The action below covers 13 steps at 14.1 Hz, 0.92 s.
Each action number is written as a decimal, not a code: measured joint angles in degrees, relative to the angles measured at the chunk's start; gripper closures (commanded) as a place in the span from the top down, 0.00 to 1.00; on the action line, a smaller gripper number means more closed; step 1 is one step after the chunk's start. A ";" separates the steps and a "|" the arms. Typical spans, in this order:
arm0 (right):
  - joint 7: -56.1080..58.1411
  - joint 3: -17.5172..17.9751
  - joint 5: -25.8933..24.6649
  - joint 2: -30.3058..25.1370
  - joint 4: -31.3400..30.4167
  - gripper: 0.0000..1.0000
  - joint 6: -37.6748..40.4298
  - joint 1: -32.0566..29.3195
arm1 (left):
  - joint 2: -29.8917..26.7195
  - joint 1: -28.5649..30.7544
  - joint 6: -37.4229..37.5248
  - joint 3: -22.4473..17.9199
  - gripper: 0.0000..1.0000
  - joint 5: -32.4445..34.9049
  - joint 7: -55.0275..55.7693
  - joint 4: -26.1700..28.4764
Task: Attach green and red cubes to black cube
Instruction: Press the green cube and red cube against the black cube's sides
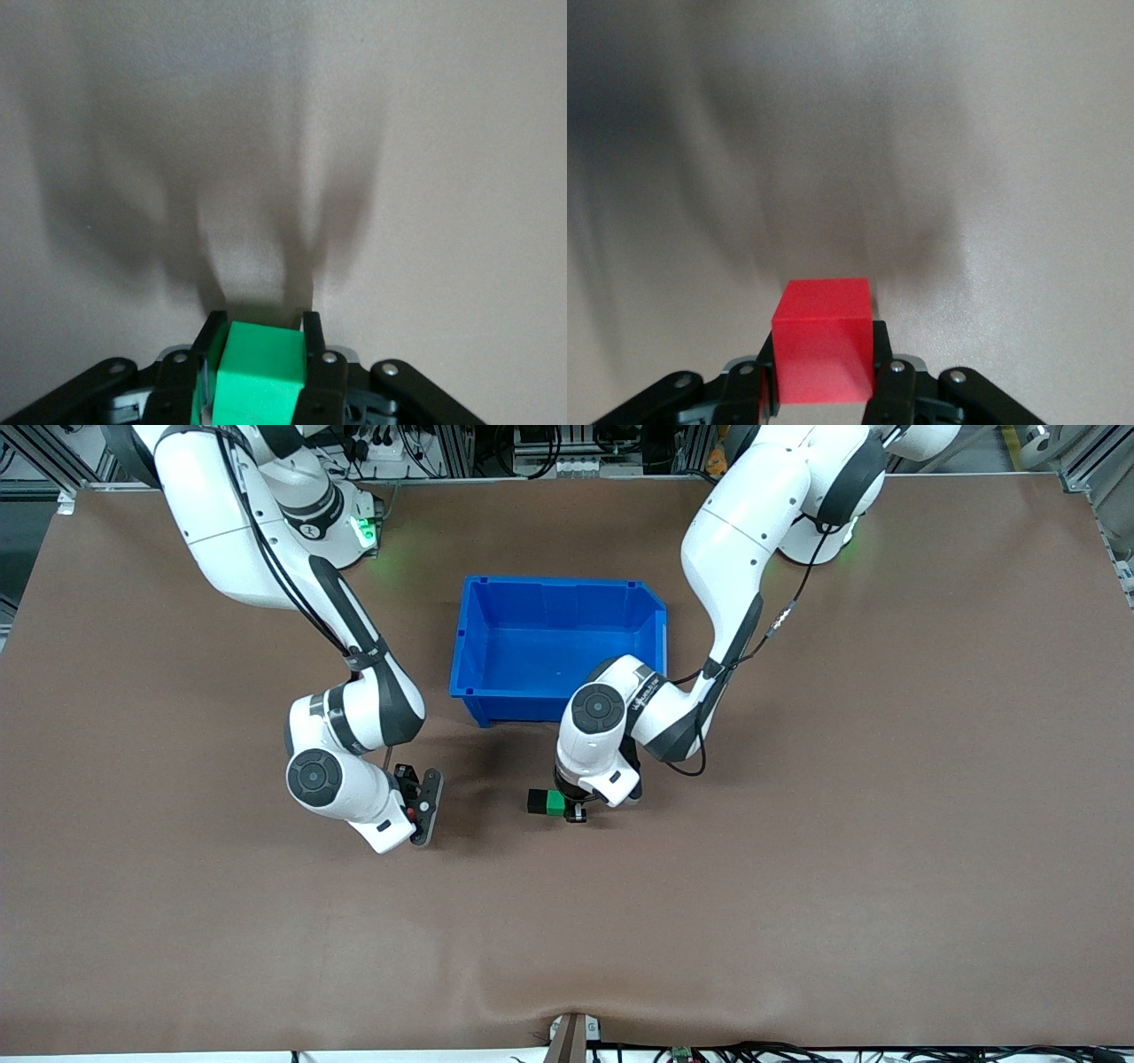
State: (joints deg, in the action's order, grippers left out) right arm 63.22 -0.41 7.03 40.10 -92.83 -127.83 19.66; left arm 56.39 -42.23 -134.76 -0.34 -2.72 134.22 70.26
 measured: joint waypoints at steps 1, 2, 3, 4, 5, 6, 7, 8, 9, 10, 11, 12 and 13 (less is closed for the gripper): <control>-0.92 0.11 0.02 0.00 0.19 0.00 -0.01 0.17 | 0.00 0.05 0.76 -0.02 0.00 0.00 0.00 -0.19; -1.91 0.28 0.02 0.00 0.45 0.00 -0.02 0.69 | 0.00 0.10 1.53 -0.03 0.00 0.00 0.00 -0.39; -3.33 0.35 0.02 0.01 0.74 0.00 -0.05 1.66 | -0.01 0.15 2.28 -0.03 0.00 0.00 0.00 -0.58; -4.92 0.37 -0.07 0.05 1.13 0.00 -0.13 2.78 | 0.00 0.22 2.88 -0.03 0.00 0.00 0.00 -0.75; -6.01 0.38 -0.14 0.19 1.73 0.00 -0.14 3.77 | 0.00 0.26 3.27 -0.03 0.00 -0.01 0.00 -0.85; -6.52 0.38 -0.18 0.45 2.46 0.00 -0.16 4.56 | -0.01 0.28 3.43 -0.03 0.15 -0.04 0.00 -0.89; -6.61 0.38 -0.18 0.73 3.11 0.00 -0.19 5.20 | 0.00 0.29 3.46 -0.04 0.40 -0.10 0.00 -0.89; -6.65 0.38 -0.18 1.04 3.53 0.00 -0.24 5.79 | 0.00 0.29 3.47 -0.04 0.70 -0.13 0.00 -0.89; -6.73 0.39 -0.18 1.34 3.73 0.00 -0.34 6.37 | 0.00 0.28 3.52 -0.04 1.00 -0.13 0.00 -0.89; -6.80 0.39 -0.18 1.65 3.81 0.00 -0.54 6.86 | 0.00 0.27 3.55 -0.04 1.00 -0.13 0.00 -0.89; -6.84 0.39 -0.18 1.98 3.96 0.00 -0.78 7.23 | 0.01 0.23 3.64 -0.04 1.00 -0.13 0.00 -0.90; -6.86 0.39 -0.18 2.33 4.16 0.00 -0.88 7.51 | -0.01 0.24 3.65 -0.06 1.00 -0.13 0.00 -1.07; -6.86 0.39 -0.18 2.63 4.33 0.00 -0.91 7.74 | -0.19 0.34 3.84 -0.17 1.00 -0.13 0.00 -1.43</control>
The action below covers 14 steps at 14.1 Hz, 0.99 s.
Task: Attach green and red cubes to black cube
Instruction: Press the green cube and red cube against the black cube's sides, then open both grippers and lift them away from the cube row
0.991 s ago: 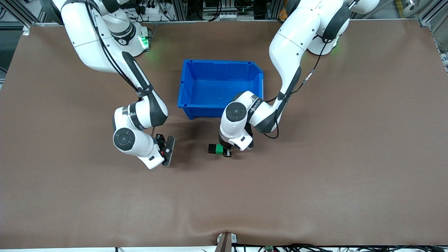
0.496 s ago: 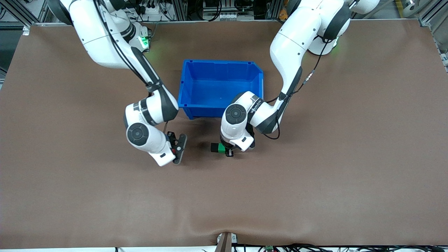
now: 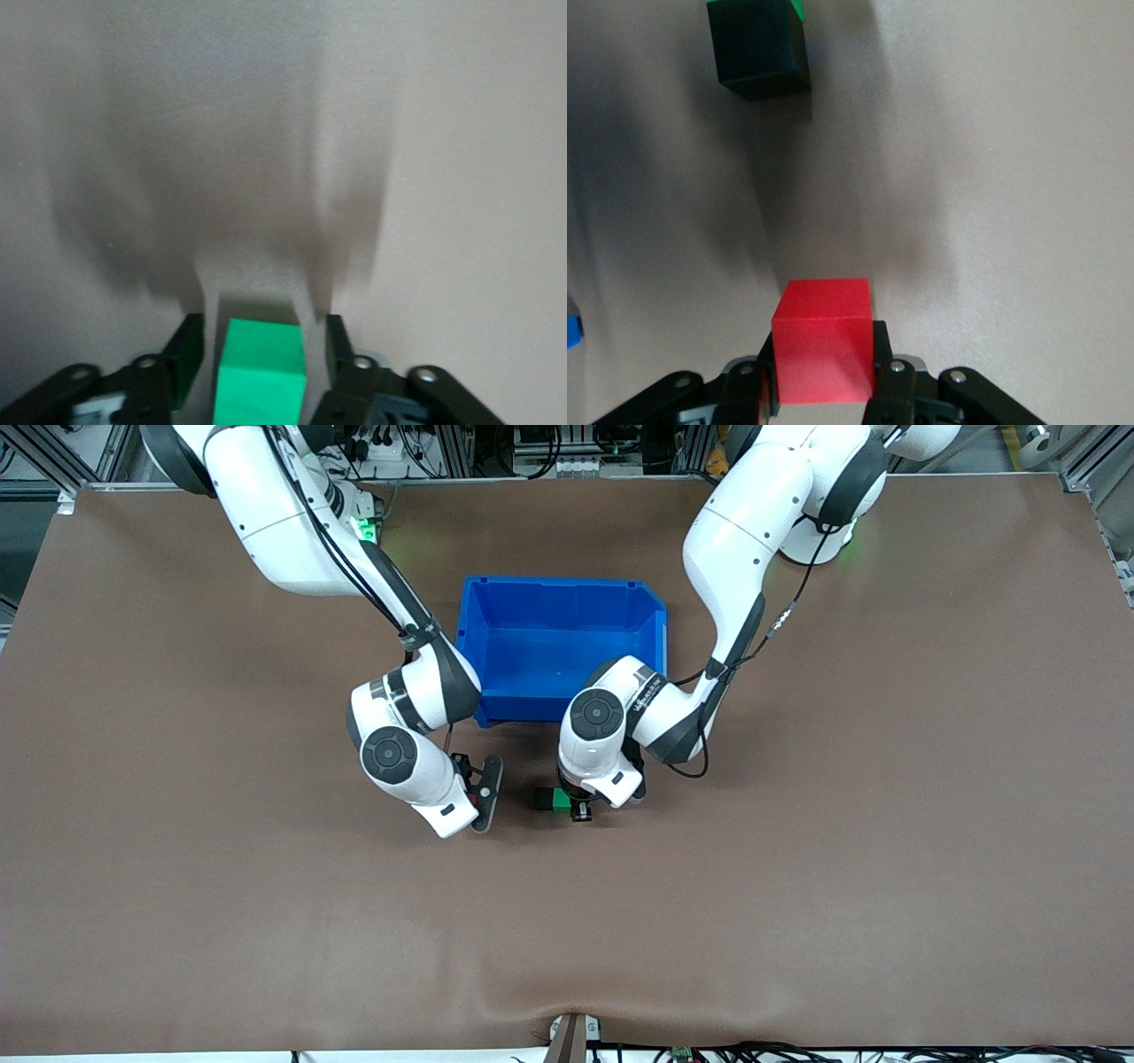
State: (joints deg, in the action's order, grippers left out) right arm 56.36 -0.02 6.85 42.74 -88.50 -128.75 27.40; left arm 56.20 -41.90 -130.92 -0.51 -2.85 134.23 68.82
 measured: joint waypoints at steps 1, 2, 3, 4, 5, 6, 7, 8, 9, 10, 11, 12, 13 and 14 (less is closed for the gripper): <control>0.00 0.01 0.00 0.26 0.18 0.00 -0.05 0.31 | -0.60 0.24 0.83 -0.18 1.00 0.00 0.00 -0.43; 0.00 0.01 0.00 0.50 0.35 0.00 -0.22 0.71 | -1.59 0.66 2.19 -0.41 1.00 0.00 -0.09 -0.93; 0.00 0.02 0.00 0.75 0.47 0.00 -0.63 1.15 | -3.08 1.28 4.23 -0.62 1.00 0.00 -0.78 -1.34; 0.00 0.02 0.00 1.01 0.54 0.00 -1.41 1.59 | -4.93 2.12 6.60 -0.72 1.00 0.00 -2.29 -1.55; 0.00 0.02 0.00 1.27 0.55 0.00 -2.44 2.04 | -7.01 3.25 8.92 -0.79 1.00 0.00 -4.35 -1.69; 0.00 0.02 0.00 1.52 0.56 0.00 -3.43 2.51 | -9.30 4.71 11.12 -0.80 1.00 0.00 -7.24 -1.78; 0.00 0.03 0.00 1.74 0.57 0.00 -4.26 3.00 | -11.70 6.20 13.53 -0.79 1.00 0.00 -11.06 -1.79; 0.00 0.03 0.00 1.92 0.58 0.00 -5.03 3.38 | -14.09 7.54 16.24 -0.78 1.00 0.00 -15.28 -1.77; 0.00 0.03 0.00 2.12 0.60 0.00 -5.71 3.61 | -16.17 8.57 18.66 -0.78 1.00 0.00 -18.91 -1.71; 0.00 0.03 0.00 2.36 0.64 0.00 -6.39 3.87 | -17.99 9.42 20.76 -0.79 1.00 0.00 -21.96 -1.64; -0.01 0.04 0.02 2.63 0.67 0.00 -7.05 4.26 | -19.59 10.31 22.68 -0.79 1.00 0.00 -25.22 -1.58; -0.37 0.05 0.03 2.90 0.69 0.00 -7.52 4.74 | -21.07 11.27 24.99 -0.81 1.00 0.00 -29.23 -1.54; -0.96 0.04 0.03 3.10 0.71 0.00 -7.78 5.19 | -22.56 12.43 27.76 -0.82 1.00 0.00 -33.54 -1.52; -1.32 0.05 0.03 3.21 0.74 0.00 -7.89 5.60 | -24.08 13.74 30.41 -0.82 1.00 0.00 -37.51 -1.49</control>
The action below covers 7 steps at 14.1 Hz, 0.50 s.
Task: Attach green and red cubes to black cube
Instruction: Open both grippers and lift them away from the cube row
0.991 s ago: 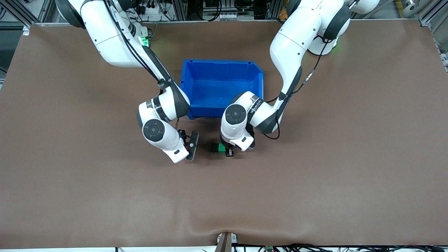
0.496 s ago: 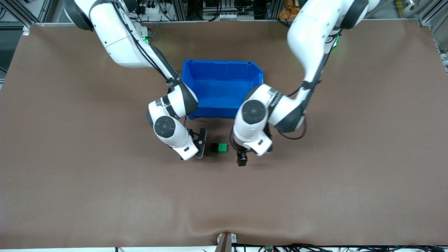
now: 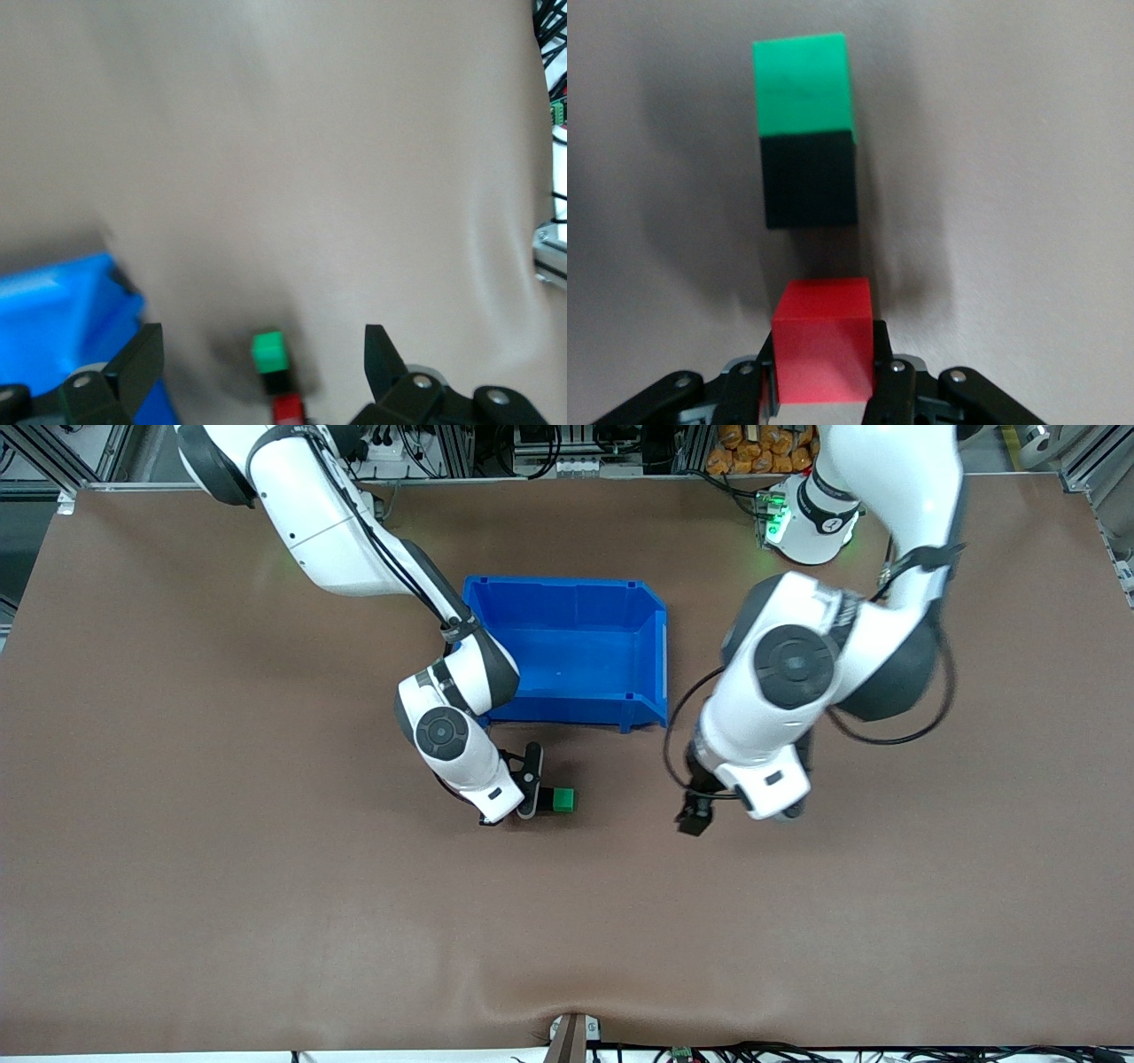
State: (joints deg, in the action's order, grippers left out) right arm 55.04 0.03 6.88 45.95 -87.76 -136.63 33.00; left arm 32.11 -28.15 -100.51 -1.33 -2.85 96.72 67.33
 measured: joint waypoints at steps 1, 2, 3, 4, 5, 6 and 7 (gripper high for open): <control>-0.34 0.00 0.00 0.07 0.06 0.00 -0.07 0.32 | -1.62 1.36 2.39 0.00 1.00 0.00 -3.82 0.04; -0.47 0.00 0.00 0.10 0.09 0.00 -0.27 0.48 | -3.31 2.68 4.61 0.00 1.00 -0.01 -7.76 0.08; -0.49 0.00 0.00 0.12 0.11 0.00 -0.62 0.50 | -4.96 3.90 6.55 -0.02 1.00 -0.01 -10.90 0.12; -0.51 -0.03 0.00 0.14 0.12 0.00 -0.87 0.50 | -6.57 5.03 8.14 -0.03 1.00 -0.02 -12.97 0.16; -0.53 -0.06 0.00 0.16 0.13 0.01 -0.97 0.50 | -8.14 6.11 9.46 -0.01 1.00 -0.03 -14.28 0.23; -0.65 -0.05 0.01 0.20 0.13 0.05 -1.01 0.50 | -9.56 7.04 10.53 -0.01 1.00 -0.03 -15.43 0.30; -1.01 -0.05 0.01 0.26 0.13 0.07 -1.04 0.50 | -10.76 7.64 11.30 -0.01 1.00 -0.03 -17.11 0.36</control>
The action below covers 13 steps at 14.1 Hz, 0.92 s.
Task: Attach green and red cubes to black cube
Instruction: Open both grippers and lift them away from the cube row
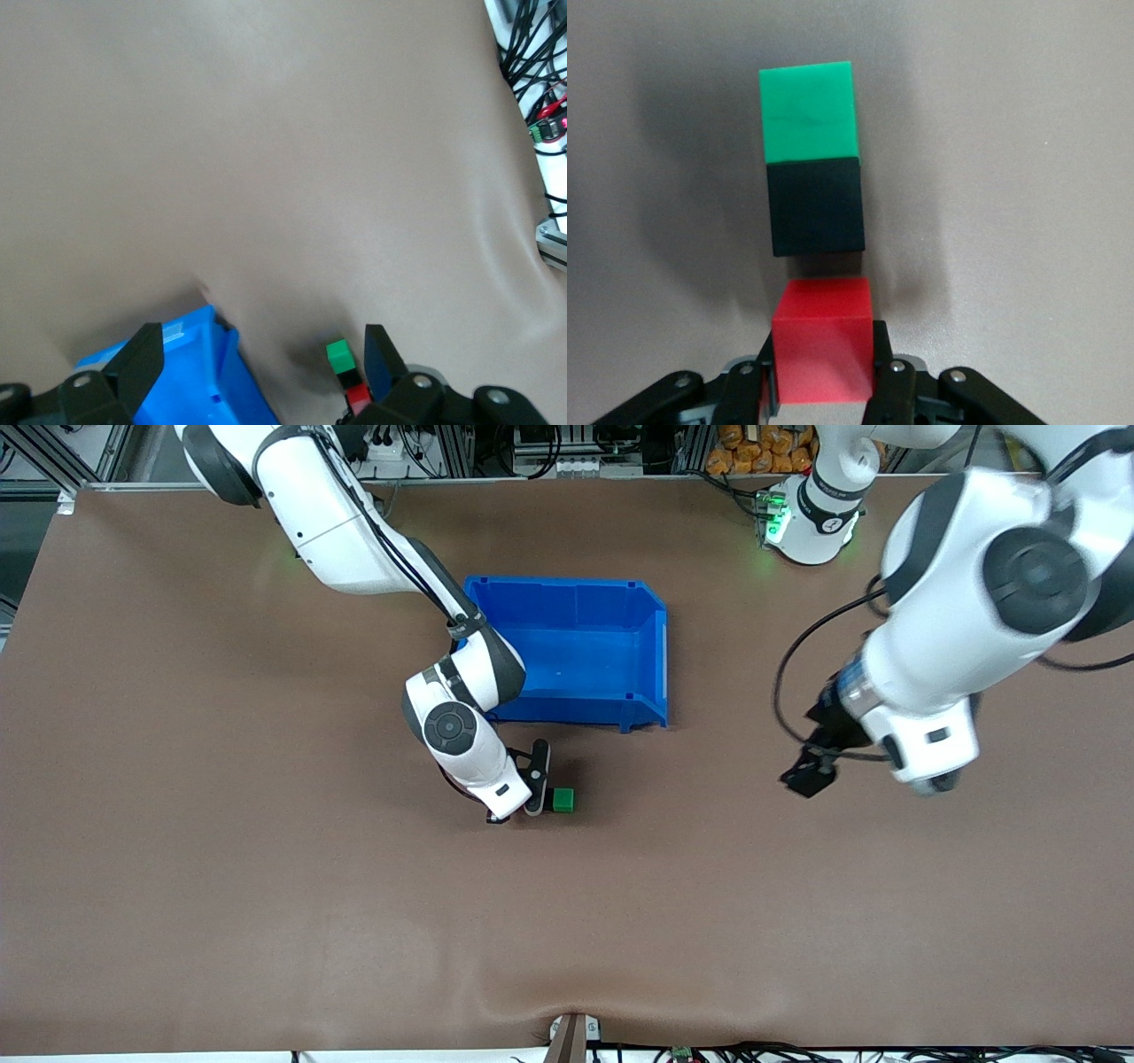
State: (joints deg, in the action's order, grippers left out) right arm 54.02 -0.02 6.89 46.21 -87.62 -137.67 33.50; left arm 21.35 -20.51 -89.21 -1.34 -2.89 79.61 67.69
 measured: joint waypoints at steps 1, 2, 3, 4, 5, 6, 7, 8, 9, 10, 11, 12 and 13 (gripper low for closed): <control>-0.45 0.02 0.00 0.08 0.01 0.07 -0.06 0.04 | -1.04 0.36 0.60 0.00 1.00 0.00 -1.95 0.07; -0.64 0.04 0.00 0.15 0.01 0.11 -0.18 0.21 | -1.89 0.70 1.29 0.01 1.00 0.00 -3.77 0.09; -0.77 0.04 0.00 0.24 0.02 0.12 -0.62 0.44 | -2.60 1.15 2.48 0.00 1.00 0.00 -6.09 0.11; -0.88 0.04 0.00 0.31 0.02 0.14 -1.12 0.65 | -3.28 1.77 4.09 0.00 1.00 0.00 -9.09 0.15; -0.95 0.04 0.00 0.35 0.04 0.21 -1.42 0.80 | -3.85 2.36 5.83 0.00 1.00 0.00 -12.05 0.18; -0.99 0.04 0.00 0.37 0.07 0.73 -1.69 0.85 | -4.44 2.87 7.26 -0.01 1.00 0.00 -14.68 0.22; -1.01 0.03 0.00 0.38 0.13 1.00 -2.06 0.86 | -4.99 3.29 8.34 -0.02 1.00 0.00 -17.19 0.24; -1.04 0.02 0.00 0.39 0.17 1.00 -2.63 0.86 | -5.56 3.74 9.41 -0.03 1.00 0.00 -19.77 0.25; -1.07 0.02 0.00 0.41 0.18 1.00 -3.27 0.86 | -6.11 4.28 10.22 -0.04 1.00 0.00 -22.20 0.28; -1.08 0.01 0.00 0.42 0.19 1.00 -3.60 0.86 | -6.61 4.98 10.82 -0.05 1.00 0.00 -24.34 0.31; -1.09 0.01 0.00 0.43 0.21 1.00 -3.70 0.86 | -7.00 5.62 11.14 -0.06 1.00 0.00 -25.78 0.39; -1.13 0.00 0.00 0.43 0.24 1.00 -3.78 0.86 | -7.24 6.07 11.29 -0.06 1.00 0.00 -26.71 0.49; -1.24 -0.08 0.00 0.43 0.30 1.00 -3.83 0.85 | -7.35 6.29 11.32 -0.06 1.00 0.00 -27.20 0.60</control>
State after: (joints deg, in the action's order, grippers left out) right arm 52.78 -0.11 6.89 46.64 -87.32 -141.50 34.35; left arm 14.00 -14.22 -77.89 -1.40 -2.89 52.41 68.29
